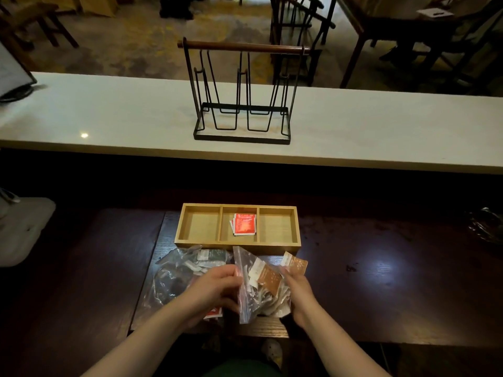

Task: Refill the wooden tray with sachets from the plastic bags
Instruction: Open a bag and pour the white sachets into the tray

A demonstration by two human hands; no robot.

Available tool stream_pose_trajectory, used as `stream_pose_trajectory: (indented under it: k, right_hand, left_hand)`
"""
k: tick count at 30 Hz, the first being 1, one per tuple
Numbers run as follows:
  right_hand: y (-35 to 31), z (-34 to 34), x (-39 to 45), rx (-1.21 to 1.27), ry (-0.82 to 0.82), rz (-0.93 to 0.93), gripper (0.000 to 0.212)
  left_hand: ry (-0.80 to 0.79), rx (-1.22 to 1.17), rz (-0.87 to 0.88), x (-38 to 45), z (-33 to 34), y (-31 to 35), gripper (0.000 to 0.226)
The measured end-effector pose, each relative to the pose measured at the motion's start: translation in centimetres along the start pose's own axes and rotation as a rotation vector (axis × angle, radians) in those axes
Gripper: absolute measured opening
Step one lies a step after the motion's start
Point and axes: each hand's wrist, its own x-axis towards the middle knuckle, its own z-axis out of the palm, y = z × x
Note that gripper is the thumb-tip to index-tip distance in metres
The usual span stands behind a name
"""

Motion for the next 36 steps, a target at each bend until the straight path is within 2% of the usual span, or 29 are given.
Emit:
stream_pose_trajectory:
  k: [3, 6, 7, 8, 10, 12, 15, 18, 23, 26, 32, 34, 36]
  right_hand:
    - [0.0, 0.6, -0.2, -0.222, 0.069, -0.038, 0.019]
    - [-1.2, 1.1, -1.3, -0.493, 0.230, -0.313, 0.012]
    - [-1.8, 1.4, -2.2, -0.512, 0.199, -0.416, 0.008]
    - [-2.5, 1.8, -3.2, -0.506, 0.102, -0.485, 0.007]
    - [-3.5, 3.2, -5.1, -0.533, -0.176, -0.523, 0.013]
    - [-3.7, 4.6, -6.3, -0.689, -0.310, -0.578, 0.020]
    - [-3.4, 5.8, -6.9, -0.923, -0.272, -0.694, 0.041]
    - [-2.4, 5.8, -7.1, -1.064, -0.176, -0.762, 0.053]
    - [-2.1, 5.9, -7.4, -1.047, -0.083, -0.768, 0.040]
    - [-2.7, 5.6, -7.1, -0.958, -0.086, -0.711, 0.027]
    - [-3.3, 4.4, -6.6, -0.577, -0.189, -0.411, 0.018]
    - [-3.3, 4.1, -6.6, -0.464, -0.196, -0.319, 0.018]
    - [-3.2, 4.1, -6.5, -0.462, -0.202, -0.305, 0.022]
  left_hand:
    - [0.044, 0.009, 0.054, 0.1, 0.1, -0.4, 0.017]
    - [0.097, 0.031, 0.084, 0.4, 0.3, -1.1, 0.014]
    - [0.125, 0.042, 0.085, 0.6, 0.3, -1.4, 0.012]
    - [0.148, 0.046, 0.085, 0.8, 0.2, -1.7, 0.009]
    - [0.165, 0.023, 0.072, 1.2, 0.1, -2.0, 0.003]
    - [0.193, -0.020, 0.054, 1.7, 0.0, -2.2, 0.016]
    - [0.242, -0.053, 0.048, 2.1, 0.1, -2.4, 0.021]
    - [0.242, 0.026, 0.045, 2.1, 0.2, -2.4, 0.010]
    - [0.273, 0.212, 0.093, 1.8, 0.9, -2.1, 0.011]
    - [0.291, 0.159, 0.120, 1.6, 0.8, -1.8, 0.018]
    - [0.246, -0.001, 0.018, 1.3, 0.2, -1.9, 0.021]
    - [0.234, -0.016, -0.001, 1.2, 0.1, -2.2, 0.022]
    - [0.220, -0.034, -0.004, 1.2, 0.1, -2.2, 0.022]
